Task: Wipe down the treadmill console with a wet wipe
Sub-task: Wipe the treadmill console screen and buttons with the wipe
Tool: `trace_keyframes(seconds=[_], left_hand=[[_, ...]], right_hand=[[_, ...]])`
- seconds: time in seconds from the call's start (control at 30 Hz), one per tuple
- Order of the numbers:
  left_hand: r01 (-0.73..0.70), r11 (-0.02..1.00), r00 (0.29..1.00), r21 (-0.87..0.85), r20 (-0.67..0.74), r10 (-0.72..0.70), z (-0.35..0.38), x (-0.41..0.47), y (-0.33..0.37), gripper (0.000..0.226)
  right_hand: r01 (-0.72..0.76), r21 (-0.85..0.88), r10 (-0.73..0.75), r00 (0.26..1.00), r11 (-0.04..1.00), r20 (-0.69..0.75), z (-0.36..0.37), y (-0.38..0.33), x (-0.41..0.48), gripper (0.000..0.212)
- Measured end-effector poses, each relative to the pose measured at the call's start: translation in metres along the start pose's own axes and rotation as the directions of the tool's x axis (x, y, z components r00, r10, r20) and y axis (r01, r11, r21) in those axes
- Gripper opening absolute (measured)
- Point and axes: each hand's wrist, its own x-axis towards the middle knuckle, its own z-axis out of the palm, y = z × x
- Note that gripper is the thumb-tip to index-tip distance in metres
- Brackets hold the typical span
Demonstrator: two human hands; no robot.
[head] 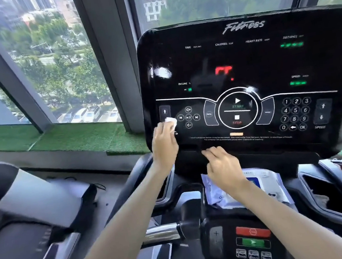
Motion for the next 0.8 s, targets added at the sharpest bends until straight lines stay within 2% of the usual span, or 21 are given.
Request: trace_keyframes(seconds=[0.07, 0.1, 0.17, 0.2, 0.23, 0.27, 0.3, 0.33, 0.37, 0.4, 0.43, 0.47, 0.5, 0.53, 0.57, 0.6, 0.67, 0.7, 0.73, 0.77, 0.8], left_hand=[[-0.198, 0.98, 0.971, 0.004, 0.141, 0.195, 0.001, 0.0, -0.003, 0.019], [-0.213, 0.977, 0.962, 0.008, 0.174, 0.209, -0.004, 0.006, -0.009, 0.018], [-0.03, 1.0, 0.999, -0.001, 0.043, 0.03, -0.009, 0.017, -0.021, 0.016], [0.1, 0.994, 0.993, -0.035, -0.057, -0.102, -0.009, 0.019, -0.021, 0.015], [0.154, 0.987, 0.983, -0.053, -0.097, -0.158, -0.007, 0.018, -0.013, 0.014], [0.095, 0.995, 0.993, -0.037, -0.062, -0.097, -0.002, 0.016, -0.004, 0.013], [-0.035, 0.999, 0.998, -0.013, 0.05, 0.036, 0.005, 0.01, 0.004, 0.014], [-0.17, 0.985, 0.968, -0.009, 0.183, 0.169, 0.01, 0.003, 0.007, 0.014], [-0.243, 0.97, 0.932, -0.009, 0.273, 0.237, 0.009, 0.001, 0.004, 0.015], [-0.247, 0.969, 0.935, 0.003, 0.263, 0.237, 0.007, 0.005, -0.002, 0.014], [-0.166, 0.986, 0.971, 0.006, 0.178, 0.162, 0.005, 0.01, -0.011, 0.013], [-0.021, 1.0, 0.999, 0.0, 0.041, 0.021, 0.002, 0.012, -0.017, 0.012], [0.132, 0.991, 0.988, -0.026, -0.08, -0.134, 0.0, 0.013, -0.018, 0.011], [0.204, 0.978, 0.97, -0.034, -0.131, -0.206, 0.001, 0.011, -0.013, 0.011], [0.168, 0.986, 0.98, -0.012, -0.106, -0.168, 0.004, 0.008, -0.003, 0.012], [0.045, 0.999, 0.999, 0.016, -0.005, -0.045, 0.01, 0.004, 0.005, 0.014], [-0.169, 0.986, 0.964, 0.005, 0.209, 0.164, 0.013, -0.003, 0.012, 0.014], [-0.181, 0.983, 0.962, 0.003, 0.206, 0.177, 0.01, 0.002, 0.008, 0.013], [-0.116, 0.993, 0.985, -0.005, 0.131, 0.116, 0.008, 0.01, 0.002, 0.012], [0.018, 1.0, 1.0, -0.021, 0.011, -0.018, 0.005, 0.017, -0.004, 0.012], [0.179, 0.982, 0.976, -0.058, -0.119, -0.185, 0.002, 0.022, -0.005, 0.013]], right_hand=[[0.013, -0.007, -0.013, 1.0, 1.0, 0.008, -0.001, 0.003, 0.002, 0.042], [0.017, -0.012, -0.017, 1.0, 1.0, 0.017, -0.002, 0.004, 0.003, 0.042], [0.019, -0.019, -0.018, 0.999, 1.0, 0.026, -0.001, 0.005, 0.004, 0.042], [0.017, -0.018, -0.016, 1.0, 1.0, 0.027, -0.001, 0.006, 0.004, 0.042], [0.015, -0.011, -0.015, 1.0, 1.0, 0.028, 0.0, 0.006, 0.003, 0.042], [0.016, 0.001, -0.016, 0.999, 1.0, 0.028, 0.0, 0.006, 0.003, 0.042], [0.019, 0.012, -0.019, 0.999, 1.0, 0.029, 0.0, 0.006, 0.003, 0.042], [0.023, 0.02, -0.024, 0.999, 1.0, 0.032, 0.0, 0.007, 0.002, 0.043], [0.026, 0.023, -0.027, 0.999, 0.999, 0.039, -0.001, 0.008, 0.003, 0.043], [0.028, 0.022, -0.029, 0.998, 0.999, 0.049, -0.001, 0.009, 0.003, 0.044], [0.028, 0.018, -0.03, 0.998, 0.999, 0.063, -0.001, 0.01, 0.003, 0.045], [0.03, 0.012, -0.031, 0.997, 0.999, 0.076, -0.001, 0.01, 0.003, 0.046], [0.035, 0.005, -0.035, 0.996, 0.999, 0.088, -0.001, 0.011, 0.003, 0.047], [0.044, -0.004, -0.043, 0.994, 0.999, 0.098, -0.001, 0.011, 0.002, 0.048], [0.057, -0.011, -0.055, 0.993, 0.998, 0.108, -0.002, 0.012, 0.002, 0.049], [0.072, -0.018, -0.069, 0.991, 0.997, 0.116, -0.002, 0.012, 0.001, 0.049], [0.098, -0.029, -0.094, 0.988, 0.995, 0.123, -0.003, 0.014, 0.0, 0.049], [0.106, -0.032, -0.101, 0.987, 0.994, 0.121, -0.004, 0.015, -0.001, 0.048], [0.111, -0.029, -0.107, 0.987, 0.993, 0.119, -0.004, 0.016, -0.001, 0.045], [0.113, -0.019, -0.11, 0.986, 0.993, 0.122, -0.003, 0.016, -0.001, 0.044], [0.115, -0.009, -0.113, 0.985, 0.993, 0.128, -0.003, 0.017, -0.002, 0.045]])
